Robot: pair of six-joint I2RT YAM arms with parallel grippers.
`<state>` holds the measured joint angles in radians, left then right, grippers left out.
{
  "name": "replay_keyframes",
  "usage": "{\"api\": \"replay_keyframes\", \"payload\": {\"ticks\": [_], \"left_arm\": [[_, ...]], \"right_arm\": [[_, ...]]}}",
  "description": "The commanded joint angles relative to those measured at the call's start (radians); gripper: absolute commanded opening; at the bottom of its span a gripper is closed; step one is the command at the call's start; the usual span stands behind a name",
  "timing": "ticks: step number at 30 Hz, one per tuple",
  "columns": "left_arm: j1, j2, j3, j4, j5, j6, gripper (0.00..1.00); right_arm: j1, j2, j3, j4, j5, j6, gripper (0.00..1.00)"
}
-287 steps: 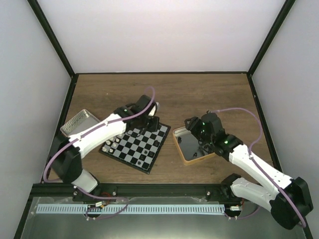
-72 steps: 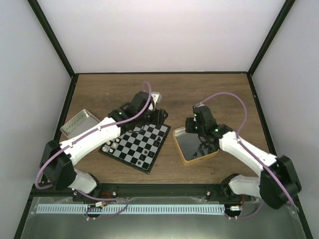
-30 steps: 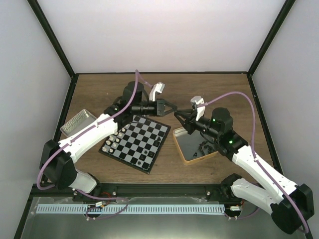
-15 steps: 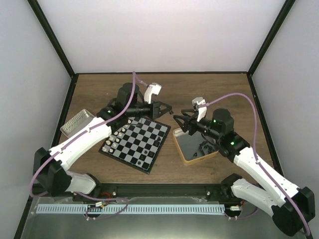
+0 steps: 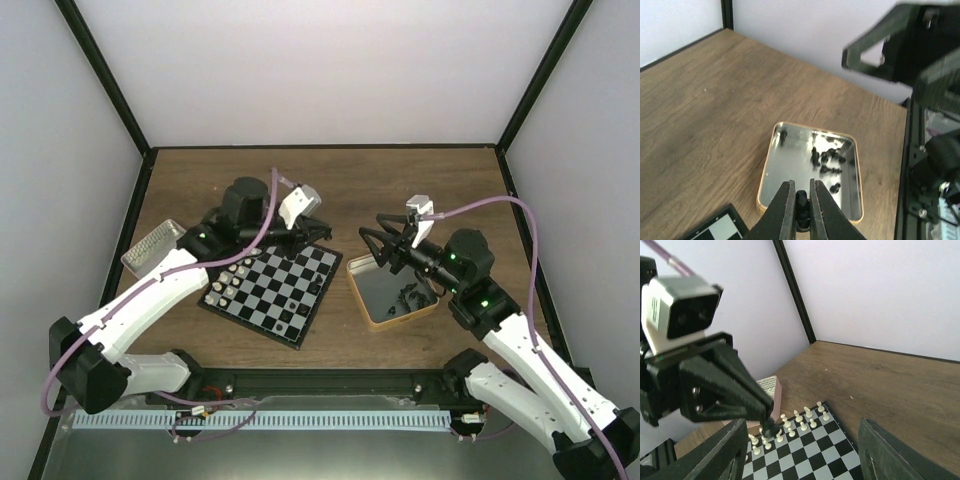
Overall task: Set up the chess pieces on the board
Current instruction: Place the chess piece on the chessboard.
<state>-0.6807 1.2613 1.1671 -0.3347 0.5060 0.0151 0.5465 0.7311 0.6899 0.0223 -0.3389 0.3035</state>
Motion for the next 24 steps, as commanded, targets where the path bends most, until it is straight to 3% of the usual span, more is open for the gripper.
{"api": "replay_keyframes", "payload": {"ticks": [1,6,13,20,24], "left_arm": [[-0.015,-0.020,-0.072,-0.032,0.021,0.148,0.04],[-0.054,-0.027,-0.153,-0.023,-0.020,0.058,0.06],[-0.128,-0.012,-0.299,0.127,-0.218,-0.079,0.06],[-0.122,0.176,-0.242,0.200,-0.451,-0.156,0.04],[-0.112,0.307,-0.150,0.166,-0.474,-0.173,0.05]], "right_arm": [[0.003,0.017,0.018,-0.023,0.040,0.018,0.62],[0.003,0.036,0.005,-0.017,0.055,0.039,0.62],[0.003,0.067,-0.002,-0.006,0.104,0.054,0.62],[0.003,0.063,-0.007,-0.033,0.193,0.079,0.62],[0.003,0.044,-0.017,-0.051,0.207,0.079,0.62]]}}
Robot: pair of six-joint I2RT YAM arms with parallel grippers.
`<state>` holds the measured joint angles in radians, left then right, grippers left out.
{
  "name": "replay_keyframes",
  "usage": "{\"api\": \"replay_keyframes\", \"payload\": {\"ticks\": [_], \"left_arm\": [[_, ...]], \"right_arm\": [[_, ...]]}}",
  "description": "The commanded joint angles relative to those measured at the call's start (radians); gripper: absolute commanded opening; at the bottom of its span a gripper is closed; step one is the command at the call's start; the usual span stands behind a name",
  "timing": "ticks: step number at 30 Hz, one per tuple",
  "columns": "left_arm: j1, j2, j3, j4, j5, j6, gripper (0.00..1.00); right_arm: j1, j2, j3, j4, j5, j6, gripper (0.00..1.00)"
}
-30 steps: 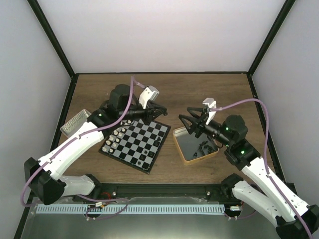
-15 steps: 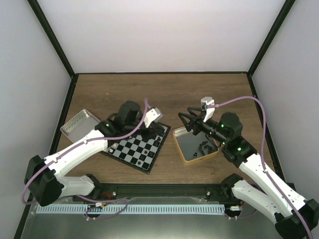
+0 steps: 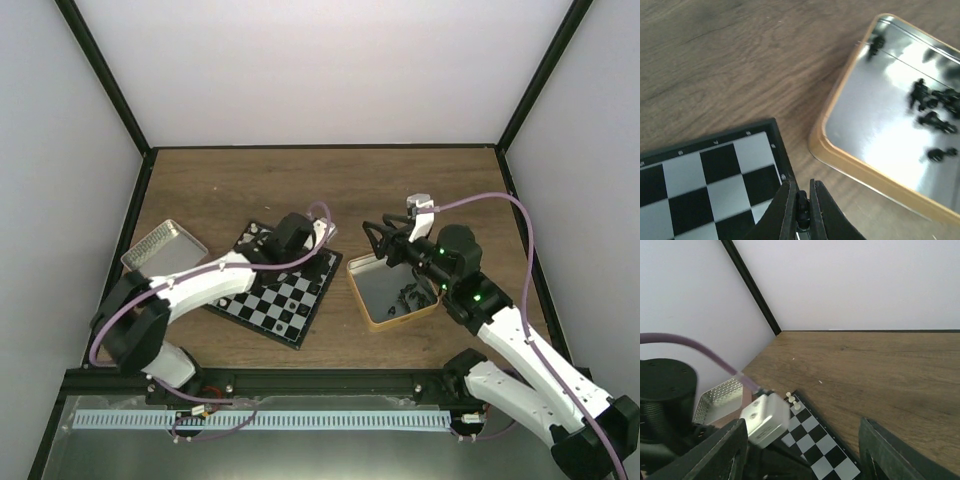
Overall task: Set up the chess pieces on the board
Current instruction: Place the chess piece on the chessboard.
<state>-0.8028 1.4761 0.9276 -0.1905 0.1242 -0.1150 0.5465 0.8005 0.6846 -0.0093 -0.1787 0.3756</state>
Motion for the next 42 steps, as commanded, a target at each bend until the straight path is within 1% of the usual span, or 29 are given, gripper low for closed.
{"api": "replay_keyframes", "payload": {"ticks": [1,7,12,20,25,35,39,42], "left_arm": [[0.011,0.119,0.111,0.011,-0.098,-0.050,0.05],[0.021,0.230,0.167,-0.031,-0.128,-0.067,0.05],[0.021,0.278,0.145,-0.027,-0.133,-0.084,0.08],[0.022,0.284,0.068,0.090,-0.144,-0.064,0.08],[0.021,0.300,0.062,0.092,-0.156,-0.049,0.10],[0.021,0.286,0.041,0.127,-0.092,-0.048,0.17],[0.021,0.283,0.044,0.119,-0.091,-0.046,0.20],[0.022,0.268,0.050,0.109,-0.092,-0.046,0.23]], "right_arm": [[0.003,-0.029,-0.013,-0.022,0.051,0.005,0.62],[0.003,-0.035,-0.020,-0.029,0.058,0.000,0.63],[0.003,-0.029,-0.028,-0.030,0.059,-0.005,0.63],[0.002,-0.018,-0.031,-0.015,0.031,-0.001,0.63],[0.003,-0.015,-0.031,-0.018,0.031,0.002,0.63],[0.003,-0.006,-0.028,-0.018,0.017,0.014,0.63],[0.002,-0.006,-0.028,-0.020,0.015,0.014,0.63],[0.003,-0.008,-0.024,-0.025,0.016,0.019,0.63]]}}
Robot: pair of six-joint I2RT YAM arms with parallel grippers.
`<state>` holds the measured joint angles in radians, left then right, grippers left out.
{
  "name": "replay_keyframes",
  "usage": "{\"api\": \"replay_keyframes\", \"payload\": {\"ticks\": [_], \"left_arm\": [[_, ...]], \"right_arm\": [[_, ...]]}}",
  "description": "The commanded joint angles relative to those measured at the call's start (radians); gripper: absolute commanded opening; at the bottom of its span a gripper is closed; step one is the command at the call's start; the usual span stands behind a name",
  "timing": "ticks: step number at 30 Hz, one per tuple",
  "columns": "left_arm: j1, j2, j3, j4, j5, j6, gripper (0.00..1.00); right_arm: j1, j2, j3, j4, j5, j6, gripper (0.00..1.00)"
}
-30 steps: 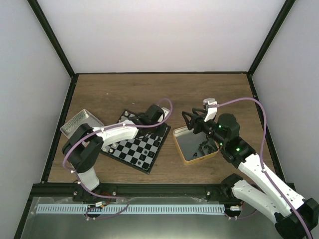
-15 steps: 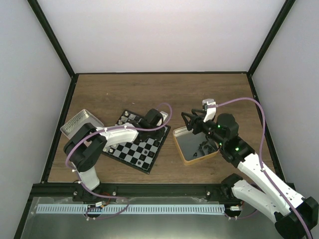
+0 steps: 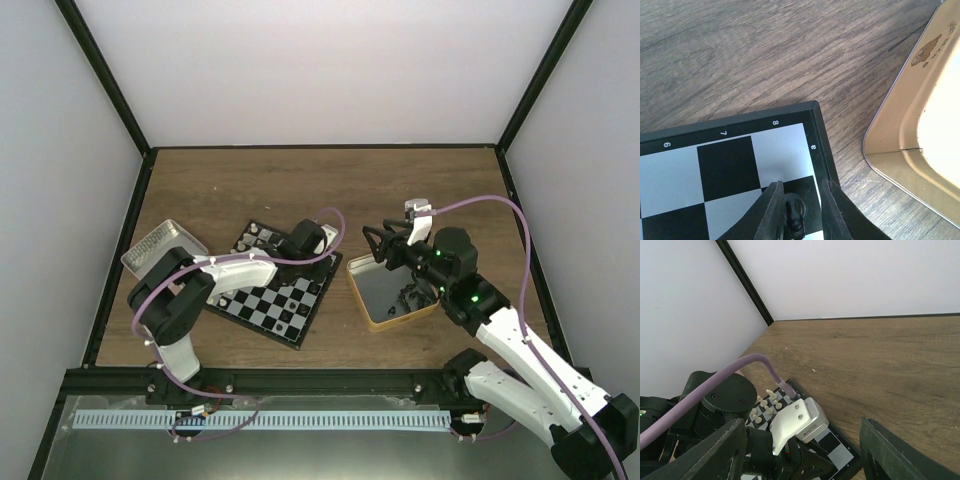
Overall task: Set up the chess pieces on the board
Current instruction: Place the chess piece on the chessboard, then pick up the chess piece from the storage box.
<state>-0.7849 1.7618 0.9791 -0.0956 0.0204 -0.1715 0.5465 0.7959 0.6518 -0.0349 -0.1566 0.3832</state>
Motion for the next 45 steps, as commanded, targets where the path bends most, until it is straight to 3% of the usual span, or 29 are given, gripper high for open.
{"api": "replay_keyframes", "payload": {"ticks": [1,9,15,21,26,32,45], "left_arm": [[0.004,-0.027,0.002,0.010,0.013,0.010,0.25],[0.008,-0.140,0.056,-0.038,-0.047,-0.017,0.40],[0.015,-0.299,0.058,-0.044,-0.116,-0.053,0.46],[0.031,-0.444,0.069,-0.110,-0.246,-0.072,0.51],[0.059,-0.562,0.037,-0.095,-0.269,-0.048,0.55],[0.062,-0.669,-0.053,-0.006,-0.289,-0.005,0.64],[0.061,-0.694,-0.076,-0.003,-0.280,-0.008,0.65]], "right_arm": [[0.003,-0.006,0.009,0.000,-0.003,0.013,0.64],[0.002,0.031,-0.008,-0.054,0.133,0.099,0.63],[0.001,0.141,0.051,-0.294,0.314,0.326,0.59],[-0.001,0.236,0.043,-0.534,0.431,0.550,0.44],[-0.011,0.267,0.020,-0.633,0.491,0.658,0.43],[-0.018,0.379,0.045,-0.674,0.503,0.698,0.44],[-0.022,0.602,0.073,-0.571,0.482,0.653,0.47]]}}
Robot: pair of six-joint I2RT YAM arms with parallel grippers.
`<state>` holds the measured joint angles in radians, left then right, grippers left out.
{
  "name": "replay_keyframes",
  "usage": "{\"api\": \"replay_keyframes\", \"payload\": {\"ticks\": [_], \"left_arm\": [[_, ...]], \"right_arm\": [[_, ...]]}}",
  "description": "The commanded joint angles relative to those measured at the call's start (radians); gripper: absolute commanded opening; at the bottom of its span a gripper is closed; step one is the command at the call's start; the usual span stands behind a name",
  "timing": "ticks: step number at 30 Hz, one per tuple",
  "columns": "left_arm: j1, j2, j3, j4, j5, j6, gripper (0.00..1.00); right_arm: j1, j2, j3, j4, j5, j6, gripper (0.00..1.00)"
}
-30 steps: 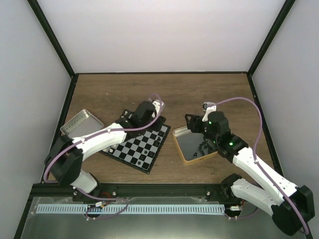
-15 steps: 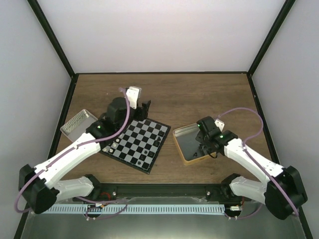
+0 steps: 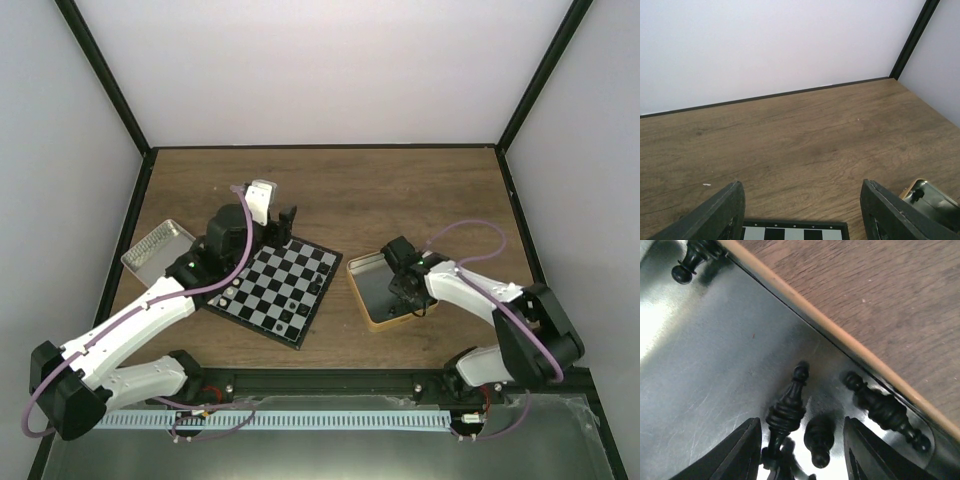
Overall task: Set up the chess pieces on the board
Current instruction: Pick up the chess piece from the storage box.
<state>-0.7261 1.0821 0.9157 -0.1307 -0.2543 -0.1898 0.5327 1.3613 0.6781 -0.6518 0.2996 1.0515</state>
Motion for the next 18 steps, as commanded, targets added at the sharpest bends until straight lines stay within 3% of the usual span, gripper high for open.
{"api": "replay_keyframes", "payload": {"ticks": [1,18], "left_arm": [[0.003,-0.014,-0.013,0.034,-0.006,0.010,0.65],[0.002,0.014,-0.014,0.036,-0.004,0.006,0.65]], "right_arm": [[-0.009,0.045,0.046,0.058,0.028,-0.029,0.45],[-0.010,0.082,0.062,0.205,-0.031,-0.243,0.16]]}}
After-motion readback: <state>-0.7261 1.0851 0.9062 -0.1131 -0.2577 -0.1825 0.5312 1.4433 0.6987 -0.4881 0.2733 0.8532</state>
